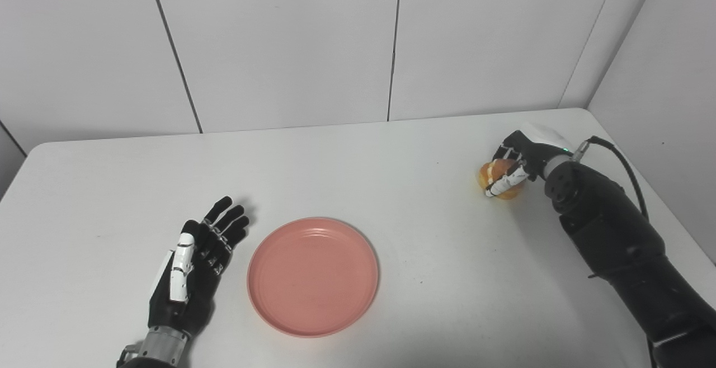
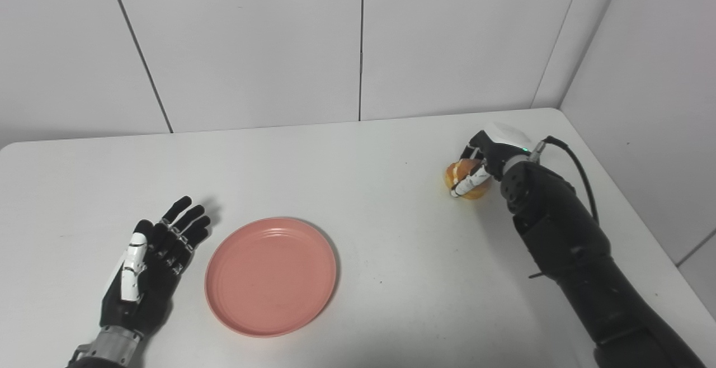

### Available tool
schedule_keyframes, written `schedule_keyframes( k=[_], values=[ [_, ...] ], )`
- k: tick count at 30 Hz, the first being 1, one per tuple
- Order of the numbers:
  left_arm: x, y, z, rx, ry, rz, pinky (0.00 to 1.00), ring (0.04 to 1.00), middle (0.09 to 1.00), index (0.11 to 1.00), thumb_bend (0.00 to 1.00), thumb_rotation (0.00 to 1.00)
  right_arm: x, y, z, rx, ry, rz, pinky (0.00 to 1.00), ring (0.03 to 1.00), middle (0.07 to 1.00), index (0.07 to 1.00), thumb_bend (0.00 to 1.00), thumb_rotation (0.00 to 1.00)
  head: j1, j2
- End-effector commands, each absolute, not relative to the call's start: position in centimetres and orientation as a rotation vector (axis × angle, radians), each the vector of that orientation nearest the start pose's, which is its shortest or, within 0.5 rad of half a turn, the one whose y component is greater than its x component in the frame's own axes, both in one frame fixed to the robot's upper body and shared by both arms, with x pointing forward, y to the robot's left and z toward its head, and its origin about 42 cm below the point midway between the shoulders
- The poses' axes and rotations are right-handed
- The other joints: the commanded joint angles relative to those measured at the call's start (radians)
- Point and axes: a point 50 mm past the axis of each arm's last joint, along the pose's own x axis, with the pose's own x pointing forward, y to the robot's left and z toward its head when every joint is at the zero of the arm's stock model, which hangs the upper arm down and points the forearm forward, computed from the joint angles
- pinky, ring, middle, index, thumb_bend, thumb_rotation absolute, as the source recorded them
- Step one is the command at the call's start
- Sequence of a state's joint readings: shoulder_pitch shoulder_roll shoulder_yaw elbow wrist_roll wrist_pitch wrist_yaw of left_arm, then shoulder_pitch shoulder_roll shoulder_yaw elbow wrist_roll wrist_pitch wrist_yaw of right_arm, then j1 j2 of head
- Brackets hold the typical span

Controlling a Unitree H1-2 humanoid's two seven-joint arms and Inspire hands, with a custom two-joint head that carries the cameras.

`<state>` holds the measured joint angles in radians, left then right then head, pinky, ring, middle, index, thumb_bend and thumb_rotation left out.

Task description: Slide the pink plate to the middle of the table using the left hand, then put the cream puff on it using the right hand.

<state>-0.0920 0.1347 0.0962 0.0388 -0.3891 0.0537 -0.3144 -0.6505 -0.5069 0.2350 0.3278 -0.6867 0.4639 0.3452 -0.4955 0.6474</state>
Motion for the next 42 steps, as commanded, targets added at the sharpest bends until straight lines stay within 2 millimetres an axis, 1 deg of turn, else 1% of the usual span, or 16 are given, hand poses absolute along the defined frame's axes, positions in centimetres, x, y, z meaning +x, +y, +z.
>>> schedule_keyframes(
  k=[1,4,8,10,12,13,14,18,20,22,29,32,33,36,39,42],
  values=[
    [29.0,26.6,8.5,-0.279,0.068,-0.208,0.94,0.884,0.876,0.856,0.45,1.0,47.1,-33.0,27.8,-1.221,0.196,-0.023,0.38,0.454,0.473,0.509,0.52,0.0,0.006,-0.001],
    [29.1,26.2,8.5,-0.286,0.065,-0.213,0.94,0.884,0.876,0.859,0.44,1.0,46.4,-32.4,29.2,-1.221,0.137,-0.026,0.35,0.42,0.444,0.529,0.52,0.0,0.024,-0.003],
    [29.2,25.8,8.6,-0.276,0.057,-0.219,0.95,0.894,0.885,0.868,0.44,1.0,45.3,-31.3,31.3,-1.22,0.058,-0.019,0.34,0.428,0.445,0.532,0.52,0.0,0.044,-0.005],
    [29.2,25.5,8.7,-0.272,0.053,-0.219,0.95,0.894,0.887,0.869,0.43,1.0,44.7,-30.4,32.4,-1.225,0.008,-0.015,0.36,0.443,0.456,0.529,0.52,0.0,0.055,-0.004],
    [29.2,25.3,8.6,-0.271,0.048,-0.222,0.95,0.892,0.886,0.869,0.43,1.0,44.0,-29.3,33.4,-1.229,-0.04,-0.007,0.34,0.427,0.443,0.539,0.52,0.0,0.066,-0.005],
    [29.2,25.2,8.6,-0.272,0.046,-0.223,0.95,0.89,0.885,0.868,0.43,1.0,43.9,-29.0,33.6,-1.23,-0.05,-0.005,0.33,0.41,0.433,0.542,0.52,0.0,0.066,-0.005],
    [29.2,25.0,8.6,-0.266,0.045,-0.221,0.95,0.89,0.884,0.867,0.43,1.0,43.5,-28.3,34.1,-1.221,-0.076,0.011,0.32,0.405,0.43,0.544,0.52,0.0,0.077,-0.005],
    [29.1,24.4,8.8,-0.246,0.038,-0.212,0.94,0.878,0.87,0.849,0.44,1.0,42.2,-25.9,35.5,-1.206,-0.156,0.069,0.34,0.422,0.437,0.541,0.52,0.0,0.103,-0.002],
    [29.1,24.1,8.8,-0.241,0.035,-0.211,0.95,0.882,0.875,0.855,0.44,1.0,41.5,-24.7,35.9,-1.207,-0.187,0.099,0.33,0.416,0.432,0.54,0.52,0.0,0.116,-0.001],
    [29.1,23.7,8.8,-0.237,0.036,-0.212,0.95,0.883,0.88,0.859,0.45,1.0,40.9,-23.3,36.1,-1.2,-0.214,0.129,0.31,0.388,0.425,0.541,0.52,0.0,0.135,0.002],
    [29.0,22.3,9.1,-0.197,0.036,-0.2,0.93,0.88,0.886,0.867,0.47,1.0,39.2,-18.8,36.0,-1.182,-0.305,0.257,0.34,0.417,0.444,0.543,0.52,0.0,0.2,0.015],
    [29.0,21.7,9.2,-0.188,0.033,-0.189,0.92,0.879,0.885,0.867,0.47,1.0,38.8,-17.2,35.7,-1.167,-0.326,0.311,0.34,0.409,0.437,0.544,0.52,0.0,0.22,0.019],
    [29.0,21.5,9.2,-0.183,0.03,-0.182,0.92,0.878,0.884,0.866,0.47,1.0,38.7,-16.6,35.5,-1.171,-0.332,0.327,0.34,0.407,0.434,0.545,0.52,0.0,0.242,0.024],
    [29.1,21.0,9.2,-0.172,0.019,-0.175,0.92,0.874,0.882,0.867,0.48,1.0,38.7,-15.5,35.0,-1.182,-0.339,0.36,0.33,0.398,0.431,0.544,0.52,0.0,0.267,0.029],
    [29.2,20.5,9.3,-0.162,0.011,-0.165,0.91,0.872,0.881,0.867,0.49,1.0,38.7,-14.6,34.3,-1.169,-0.347,0.407,0.32,0.396,0.433,0.544,0.52,0.0,0.31,0.039],
    [29.2,19.9,9.5,-0.164,0.011,-0.156,0.91,0.877,0.888,0.872,0.5,1.0,38.7,-13.7,33.4,-1.155,-0.339,0.444,0.33,0.405,0.436,0.538,0.52,0.0,0.33,0.044]
  ],
)
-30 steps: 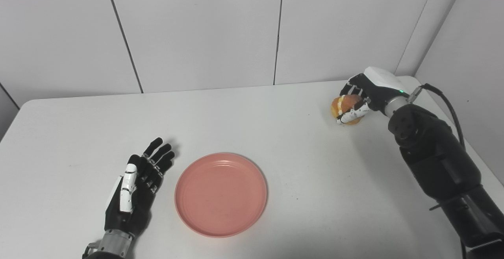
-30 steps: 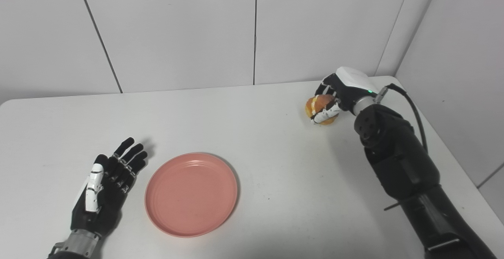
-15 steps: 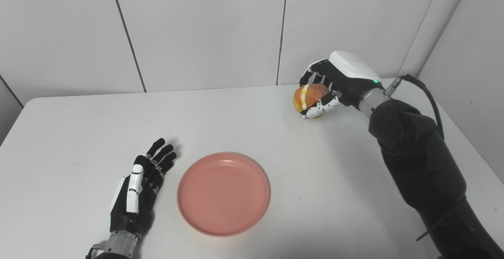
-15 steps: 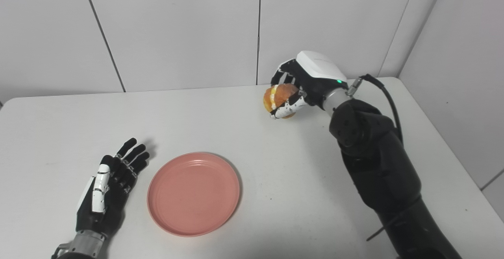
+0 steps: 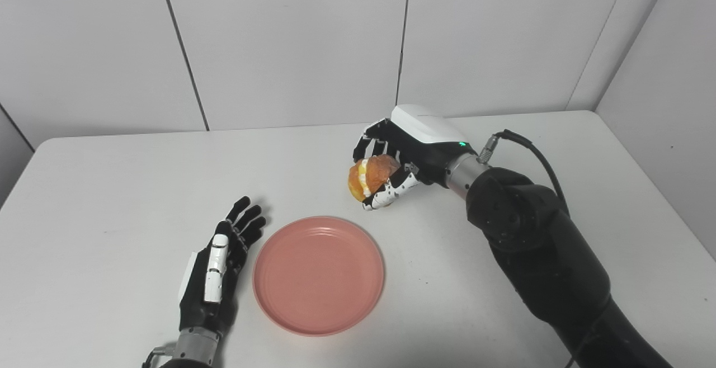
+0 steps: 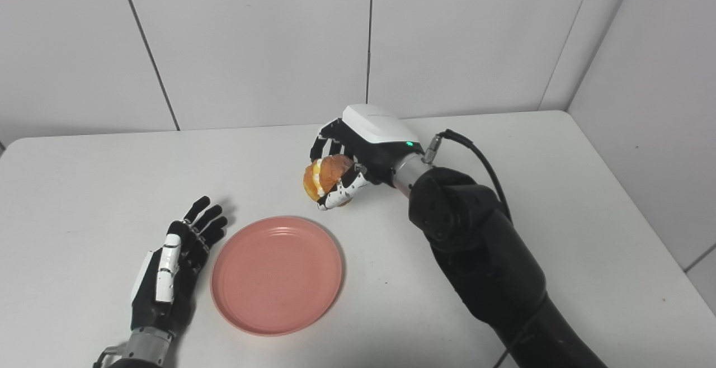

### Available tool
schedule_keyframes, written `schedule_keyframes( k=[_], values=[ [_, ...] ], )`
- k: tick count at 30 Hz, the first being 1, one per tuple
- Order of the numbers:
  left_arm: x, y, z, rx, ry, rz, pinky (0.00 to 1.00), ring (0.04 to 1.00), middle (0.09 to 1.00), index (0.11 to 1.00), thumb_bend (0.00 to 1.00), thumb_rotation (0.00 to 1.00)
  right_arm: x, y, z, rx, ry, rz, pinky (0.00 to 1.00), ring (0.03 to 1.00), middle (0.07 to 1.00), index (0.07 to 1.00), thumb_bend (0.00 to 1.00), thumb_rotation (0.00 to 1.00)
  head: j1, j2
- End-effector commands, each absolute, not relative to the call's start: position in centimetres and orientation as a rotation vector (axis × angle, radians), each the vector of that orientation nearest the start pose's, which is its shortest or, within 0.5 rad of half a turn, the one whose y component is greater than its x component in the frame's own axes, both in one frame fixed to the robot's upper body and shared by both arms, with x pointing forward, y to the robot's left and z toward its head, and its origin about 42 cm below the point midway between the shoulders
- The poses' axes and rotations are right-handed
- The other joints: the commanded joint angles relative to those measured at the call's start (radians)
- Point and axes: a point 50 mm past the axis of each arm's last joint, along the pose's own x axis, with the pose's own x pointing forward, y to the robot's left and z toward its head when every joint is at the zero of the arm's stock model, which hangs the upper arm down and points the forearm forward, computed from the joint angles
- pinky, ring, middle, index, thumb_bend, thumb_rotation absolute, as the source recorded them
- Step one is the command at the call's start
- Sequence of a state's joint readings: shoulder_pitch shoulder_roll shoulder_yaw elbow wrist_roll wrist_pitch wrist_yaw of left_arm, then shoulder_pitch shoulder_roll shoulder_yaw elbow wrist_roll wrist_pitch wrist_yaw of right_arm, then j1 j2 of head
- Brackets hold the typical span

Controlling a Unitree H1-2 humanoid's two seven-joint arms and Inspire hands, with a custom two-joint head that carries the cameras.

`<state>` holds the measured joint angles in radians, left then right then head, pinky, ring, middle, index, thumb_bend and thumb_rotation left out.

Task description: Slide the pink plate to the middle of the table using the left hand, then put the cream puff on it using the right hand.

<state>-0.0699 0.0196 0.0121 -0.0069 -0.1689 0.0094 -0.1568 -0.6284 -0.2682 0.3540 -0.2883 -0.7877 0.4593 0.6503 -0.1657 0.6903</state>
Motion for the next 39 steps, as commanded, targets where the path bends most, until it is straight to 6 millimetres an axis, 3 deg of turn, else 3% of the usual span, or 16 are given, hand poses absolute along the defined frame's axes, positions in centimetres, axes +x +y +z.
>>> schedule_keyframes(
  k=[1,18,39],
  values=[
    [29.1,19.8,9.5,-0.169,0.011,-0.151,0.91,0.875,0.886,0.871,0.5,1.0,38.6,-13.4,33.1,-1.153,-0.332,0.457,0.34,0.41,0.437,0.536,0.52,0.0,0.007,0.002],
    [29.2,17.0,10.6,-0.167,-0.006,-0.102,0.89,0.861,0.87,0.856,0.5,1.0,37.4,-10.1,28.1,-1.173,-0.318,0.614,0.3,0.376,0.421,0.53,0.52,0.0,0.121,0.03],
    [29.5,15.7,10.8,-0.094,-0.087,-0.052,0.9,0.876,0.873,0.869,0.51,1.0,37.6,-7.5,25.0,-1.21,-0.252,0.722,0.3,0.379,0.417,0.533,0.52,0.0,0.181,0.05]
  ],
)
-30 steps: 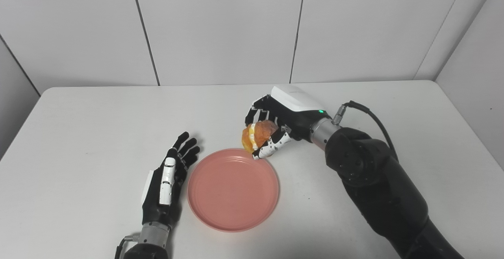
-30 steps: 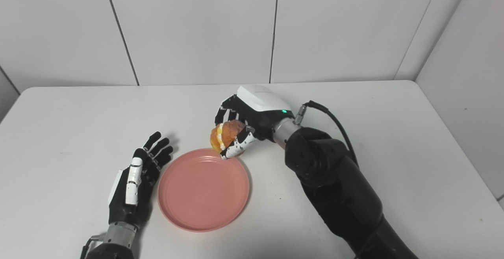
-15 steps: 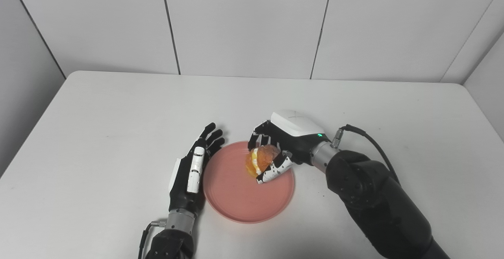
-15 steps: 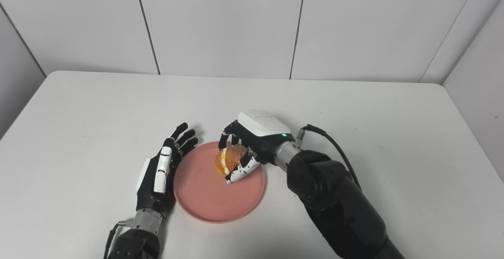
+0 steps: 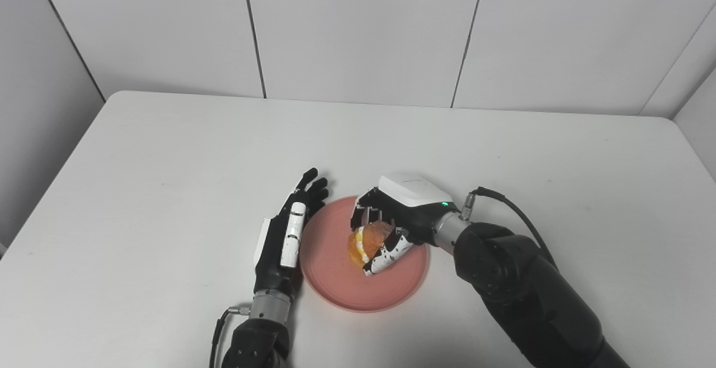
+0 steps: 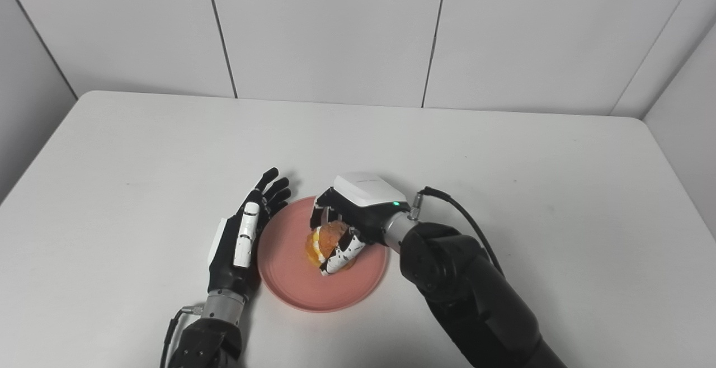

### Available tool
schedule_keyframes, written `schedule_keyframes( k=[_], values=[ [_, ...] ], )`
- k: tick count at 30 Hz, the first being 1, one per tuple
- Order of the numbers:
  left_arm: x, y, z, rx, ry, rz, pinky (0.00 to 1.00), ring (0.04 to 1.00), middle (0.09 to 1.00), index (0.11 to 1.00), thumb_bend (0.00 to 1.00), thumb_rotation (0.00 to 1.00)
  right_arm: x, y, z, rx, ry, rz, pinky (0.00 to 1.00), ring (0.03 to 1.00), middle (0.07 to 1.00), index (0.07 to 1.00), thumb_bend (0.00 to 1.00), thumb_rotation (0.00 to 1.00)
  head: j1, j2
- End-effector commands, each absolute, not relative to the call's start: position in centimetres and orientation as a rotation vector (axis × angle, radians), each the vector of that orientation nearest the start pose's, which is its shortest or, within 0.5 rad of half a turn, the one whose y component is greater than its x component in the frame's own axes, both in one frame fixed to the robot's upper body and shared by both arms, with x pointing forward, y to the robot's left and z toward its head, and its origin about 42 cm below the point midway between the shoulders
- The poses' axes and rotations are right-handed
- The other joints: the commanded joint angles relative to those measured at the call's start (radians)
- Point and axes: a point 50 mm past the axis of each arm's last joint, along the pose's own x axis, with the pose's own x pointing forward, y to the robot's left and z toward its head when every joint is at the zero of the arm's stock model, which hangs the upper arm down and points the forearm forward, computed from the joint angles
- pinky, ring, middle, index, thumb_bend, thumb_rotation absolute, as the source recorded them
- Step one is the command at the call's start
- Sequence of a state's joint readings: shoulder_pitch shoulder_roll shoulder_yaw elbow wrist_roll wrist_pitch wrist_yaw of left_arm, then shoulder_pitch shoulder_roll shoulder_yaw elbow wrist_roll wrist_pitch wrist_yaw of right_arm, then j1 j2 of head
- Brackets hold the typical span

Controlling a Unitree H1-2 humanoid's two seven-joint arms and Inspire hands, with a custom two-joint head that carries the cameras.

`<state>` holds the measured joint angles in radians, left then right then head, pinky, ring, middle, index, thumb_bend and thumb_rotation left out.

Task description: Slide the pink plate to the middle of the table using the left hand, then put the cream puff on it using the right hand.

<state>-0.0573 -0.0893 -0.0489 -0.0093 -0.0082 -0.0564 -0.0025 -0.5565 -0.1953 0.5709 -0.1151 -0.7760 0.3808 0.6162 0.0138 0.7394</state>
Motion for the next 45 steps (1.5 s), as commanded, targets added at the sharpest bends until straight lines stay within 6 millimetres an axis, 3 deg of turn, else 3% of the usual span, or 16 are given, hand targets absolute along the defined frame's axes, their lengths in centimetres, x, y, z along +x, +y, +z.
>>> schedule_keyframes(
  k=[1,13,14,21,28,30,31,33,38,45],
  values=[
    [29.4,15.7,10.8,-0.083,-0.094,-0.051,0.9,0.876,0.873,0.871,0.51,1.0,37.7,-7.4,24.9,-1.213,-0.248,0.725,0.31,0.381,0.418,0.533,0.52,0.0,0.003,0.002],
    [28.8,16.2,11.0,0.043,-0.163,-0.029,0.9,0.897,0.888,0.876,0.51,1.0,37.9,-6.7,23.1,-1.234,-0.237,0.732,0.28,0.354,0.412,0.535,0.52,0.0,0.013,0.009],
    [28.7,16.2,11.0,0.054,-0.168,-0.029,0.89,0.894,0.887,0.877,0.51,1.0,37.9,-6.7,23.0,-1.235,-0.239,0.732,0.27,0.342,0.462,0.501,0.53,0.0,0.013,0.009],
    [27.4,16.4,10.9,0.116,-0.19,-0.029,0.88,0.895,0.888,0.876,0.52,1.0,37.7,-6.8,22.7,-1.272,-0.252,0.727,0.24,0.306,0.476,0.489,0.53,0.0,0.013,0.01],
    [26.9,16.3,10.7,0.114,-0.188,-0.034,0.88,0.899,0.892,0.878,0.51,1.0,37.3,-6.8,22.9,-1.323,-0.268,0.726,0.31,0.408,0.486,0.492,0.53,0.0,0.017,0.007],
    [26.9,16.3,10.7,0.117,-0.187,-0.036,0.88,0.899,0.895,0.88,0.51,1.0,37.2,-6.8,23.0,-1.343,-0.27,0.726,0.39,0.505,0.6,0.495,0.52,0.11,0.016,0.005],
    [26.9,16.3,10.7,0.118,-0.185,-0.035,0.88,0.9,0.896,0.881,0.51,1.0,37.1,-6.8,23.1,-1.352,-0.267,0.727,0.42,0.557,0.656,0.542,0.57,0.15,0.016,0.004],
    [26.9,16.3,10.6,0.117,-0.182,-0.035,0.88,0.9,0.897,0.882,0.51,1.0,36.8,-6.9,23.4,-1.354,-0.271,0.723,0.46,0.632,0.736,0.723,0.76,0.23,0.014,0.004],
    [27.1,16.3,10.5,0.114,-0.177,-0.036,0.88,0.899,0.896,0.881,0.5,1.0,36.2,-7.2,24.2,-1.347,-0.306,0.711,0.52,0.743,0.818,0.818,0.86,0.28,0.013,0.003],
    [27.3,16.3,10.4,0.109,-0.177,-0.038,0.88,0.898,0.896,0.883,0.5,1.0,35.5,-7.7,25.7,-1.34,-0.332,0.703,0.52,0.761,0.88,0.887,0.89,0.36,0.01,0.0]
  ],
)
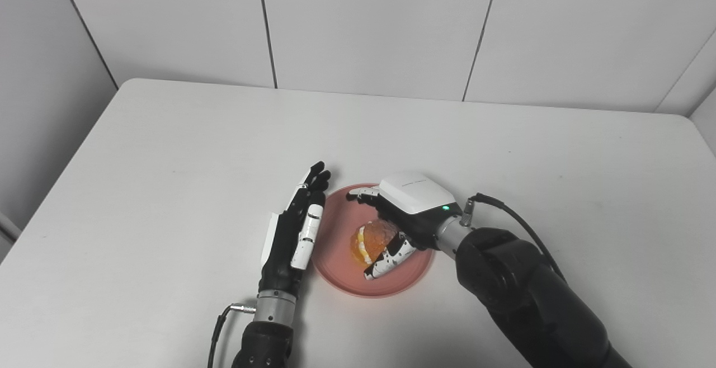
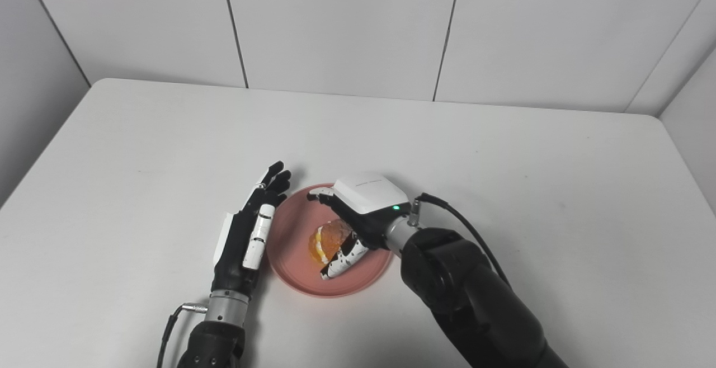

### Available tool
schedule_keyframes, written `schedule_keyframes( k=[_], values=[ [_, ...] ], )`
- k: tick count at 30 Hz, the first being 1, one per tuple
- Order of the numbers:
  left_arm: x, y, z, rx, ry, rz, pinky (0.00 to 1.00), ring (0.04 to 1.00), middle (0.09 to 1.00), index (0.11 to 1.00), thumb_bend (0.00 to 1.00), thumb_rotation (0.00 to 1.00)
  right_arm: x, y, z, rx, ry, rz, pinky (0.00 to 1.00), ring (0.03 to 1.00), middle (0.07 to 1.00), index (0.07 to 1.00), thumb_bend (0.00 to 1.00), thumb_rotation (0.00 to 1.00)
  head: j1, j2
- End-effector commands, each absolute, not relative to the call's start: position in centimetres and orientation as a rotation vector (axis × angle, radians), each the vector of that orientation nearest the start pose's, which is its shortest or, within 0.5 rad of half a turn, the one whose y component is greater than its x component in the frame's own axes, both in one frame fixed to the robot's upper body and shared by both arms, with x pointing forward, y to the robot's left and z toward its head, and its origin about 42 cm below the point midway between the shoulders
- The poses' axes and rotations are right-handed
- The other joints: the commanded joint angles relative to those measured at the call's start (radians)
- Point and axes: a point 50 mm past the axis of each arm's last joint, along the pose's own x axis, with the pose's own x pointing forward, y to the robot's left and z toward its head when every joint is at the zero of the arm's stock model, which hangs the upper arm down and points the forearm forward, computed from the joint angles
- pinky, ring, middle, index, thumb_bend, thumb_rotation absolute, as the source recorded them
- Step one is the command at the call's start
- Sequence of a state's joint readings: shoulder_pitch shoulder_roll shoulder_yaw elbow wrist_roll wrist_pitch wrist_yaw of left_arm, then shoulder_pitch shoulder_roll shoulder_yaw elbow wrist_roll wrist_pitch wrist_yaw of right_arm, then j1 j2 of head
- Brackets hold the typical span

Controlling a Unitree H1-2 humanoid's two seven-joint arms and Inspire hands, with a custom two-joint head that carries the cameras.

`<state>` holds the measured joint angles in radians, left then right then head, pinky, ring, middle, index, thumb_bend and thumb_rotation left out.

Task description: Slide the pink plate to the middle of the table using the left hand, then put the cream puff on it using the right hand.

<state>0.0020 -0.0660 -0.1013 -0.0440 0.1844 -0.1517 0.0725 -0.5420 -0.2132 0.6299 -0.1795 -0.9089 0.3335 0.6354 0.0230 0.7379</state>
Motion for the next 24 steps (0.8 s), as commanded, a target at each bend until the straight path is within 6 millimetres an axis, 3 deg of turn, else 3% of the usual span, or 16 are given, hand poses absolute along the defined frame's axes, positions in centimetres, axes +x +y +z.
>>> schedule_keyframes(
  k=[1,12,19,24],
  values=[
    [27.3,16.3,10.4,0.108,-0.179,-0.039,0.88,0.898,0.896,0.884,0.5,1.0,35.4,-7.7,25.8,-1.337,-0.337,0.701,0.52,0.762,0.883,0.893,0.9,0.37,0.001,0.001],
    [27.6,16.2,10.3,0.098,-0.179,-0.038,0.87,0.896,0.895,0.884,0.49,1.0,35.1,-8.9,27.0,-1.278,-0.395,0.649,0.62,0.803,0.897,0.924,0.93,0.44,-0.001,-0.005],
    [27.6,16.2,10.3,0.101,-0.173,-0.035,0.89,0.902,0.898,0.883,0.51,1.0,35.2,-10.1,27.8,-1.111,-0.42,0.621,0.66,0.827,0.905,0.952,0.91,0.56,-0.003,-0.005],
    [27.5,16.0,10.3,0.095,-0.171,-0.026,0.87,0.896,0.896,0.877,0.48,1.0,34.8,-12.3,28.2,-0.933,-0.467,0.511,0.63,0.821,0.916,0.955,0.88,0.75,-0.008,-0.005]
  ],
)
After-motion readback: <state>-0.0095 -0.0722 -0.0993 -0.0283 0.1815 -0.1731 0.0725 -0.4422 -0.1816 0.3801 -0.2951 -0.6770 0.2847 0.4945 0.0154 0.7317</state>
